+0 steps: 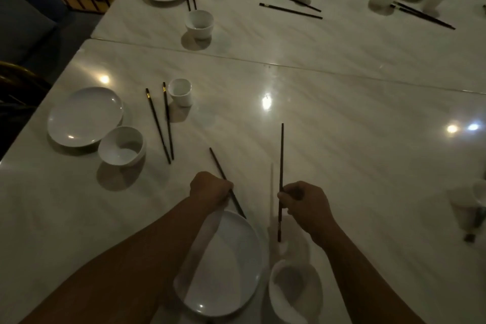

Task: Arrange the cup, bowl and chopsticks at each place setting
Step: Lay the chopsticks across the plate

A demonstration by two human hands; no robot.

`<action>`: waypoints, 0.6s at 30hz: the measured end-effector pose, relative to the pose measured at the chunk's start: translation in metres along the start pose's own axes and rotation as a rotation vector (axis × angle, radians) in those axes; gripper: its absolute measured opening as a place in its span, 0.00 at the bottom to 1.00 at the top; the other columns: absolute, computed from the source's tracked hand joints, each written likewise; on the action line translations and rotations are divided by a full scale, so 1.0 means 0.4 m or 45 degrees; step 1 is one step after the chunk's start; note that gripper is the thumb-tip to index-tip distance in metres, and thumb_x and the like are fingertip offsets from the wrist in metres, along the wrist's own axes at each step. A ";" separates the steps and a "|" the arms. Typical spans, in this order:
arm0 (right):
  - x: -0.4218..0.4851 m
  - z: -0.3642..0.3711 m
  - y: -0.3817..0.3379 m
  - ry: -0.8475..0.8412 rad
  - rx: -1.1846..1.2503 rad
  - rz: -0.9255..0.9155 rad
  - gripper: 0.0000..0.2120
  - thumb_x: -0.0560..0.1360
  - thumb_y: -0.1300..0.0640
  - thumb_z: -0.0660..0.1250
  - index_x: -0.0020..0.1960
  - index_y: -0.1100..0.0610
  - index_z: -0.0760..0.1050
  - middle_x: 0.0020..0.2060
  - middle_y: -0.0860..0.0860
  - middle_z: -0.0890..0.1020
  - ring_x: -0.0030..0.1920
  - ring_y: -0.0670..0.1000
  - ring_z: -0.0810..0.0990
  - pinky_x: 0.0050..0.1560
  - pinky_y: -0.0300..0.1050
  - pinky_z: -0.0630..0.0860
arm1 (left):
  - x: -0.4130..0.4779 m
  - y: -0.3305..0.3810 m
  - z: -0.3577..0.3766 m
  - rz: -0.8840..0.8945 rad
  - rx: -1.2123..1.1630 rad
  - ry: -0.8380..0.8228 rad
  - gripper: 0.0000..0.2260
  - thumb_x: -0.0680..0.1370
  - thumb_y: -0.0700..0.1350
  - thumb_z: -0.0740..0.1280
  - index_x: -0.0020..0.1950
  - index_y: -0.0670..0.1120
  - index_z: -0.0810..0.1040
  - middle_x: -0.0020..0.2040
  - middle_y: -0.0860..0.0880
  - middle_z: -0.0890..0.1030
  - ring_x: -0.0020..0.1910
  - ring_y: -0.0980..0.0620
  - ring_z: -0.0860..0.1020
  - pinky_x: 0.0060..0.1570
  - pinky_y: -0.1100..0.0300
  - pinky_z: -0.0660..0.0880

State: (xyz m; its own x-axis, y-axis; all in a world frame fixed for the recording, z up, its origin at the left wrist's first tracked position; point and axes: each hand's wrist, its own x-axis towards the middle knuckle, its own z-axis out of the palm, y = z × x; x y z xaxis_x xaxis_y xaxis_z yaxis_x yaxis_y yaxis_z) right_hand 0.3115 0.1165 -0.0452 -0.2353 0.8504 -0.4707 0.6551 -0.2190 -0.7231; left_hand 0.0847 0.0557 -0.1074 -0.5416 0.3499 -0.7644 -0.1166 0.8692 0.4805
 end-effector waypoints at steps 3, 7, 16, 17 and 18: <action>-0.022 -0.002 -0.005 0.028 0.134 0.047 0.06 0.73 0.57 0.74 0.49 0.55 0.81 0.40 0.50 0.86 0.39 0.47 0.85 0.46 0.48 0.84 | -0.035 0.030 -0.009 -0.003 -0.297 0.023 0.12 0.67 0.43 0.78 0.36 0.35 0.82 0.33 0.39 0.84 0.30 0.43 0.82 0.40 0.40 0.82; -0.061 0.031 -0.015 0.018 0.120 0.066 0.06 0.72 0.57 0.74 0.49 0.54 0.80 0.40 0.50 0.85 0.37 0.47 0.85 0.43 0.46 0.84 | -0.071 0.057 -0.057 0.229 -0.448 0.242 0.11 0.71 0.45 0.75 0.31 0.45 0.81 0.31 0.45 0.84 0.34 0.47 0.84 0.43 0.51 0.83; -0.196 0.212 -0.011 -0.188 -0.029 0.131 0.08 0.73 0.59 0.73 0.52 0.56 0.79 0.42 0.50 0.82 0.41 0.47 0.83 0.37 0.37 0.81 | -0.131 -0.024 -0.233 0.389 -0.534 0.167 0.05 0.74 0.38 0.74 0.44 0.38 0.79 0.37 0.41 0.83 0.29 0.49 0.83 0.34 0.56 0.82; -0.213 0.230 -0.003 -0.179 -0.037 0.137 0.08 0.73 0.59 0.72 0.52 0.56 0.79 0.42 0.50 0.82 0.40 0.47 0.83 0.38 0.38 0.82 | -0.135 -0.043 -0.244 0.397 -0.464 0.134 0.06 0.73 0.39 0.74 0.44 0.38 0.80 0.38 0.40 0.83 0.30 0.47 0.83 0.35 0.55 0.82; -0.229 0.245 0.005 -0.173 -0.043 0.146 0.07 0.74 0.59 0.72 0.51 0.55 0.79 0.42 0.50 0.83 0.40 0.47 0.84 0.38 0.39 0.82 | -0.140 -0.062 -0.252 0.405 -0.382 0.107 0.06 0.73 0.39 0.74 0.44 0.38 0.80 0.38 0.39 0.83 0.31 0.46 0.84 0.36 0.54 0.82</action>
State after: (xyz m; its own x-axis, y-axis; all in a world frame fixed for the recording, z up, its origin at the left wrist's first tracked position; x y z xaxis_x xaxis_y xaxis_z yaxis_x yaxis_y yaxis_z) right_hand 0.2640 -0.0085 -0.0530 -0.2513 0.7478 -0.6145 0.7061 -0.2926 -0.6448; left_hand 0.0340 -0.0208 -0.0332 -0.6540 0.5429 -0.5269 -0.1631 0.5789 0.7989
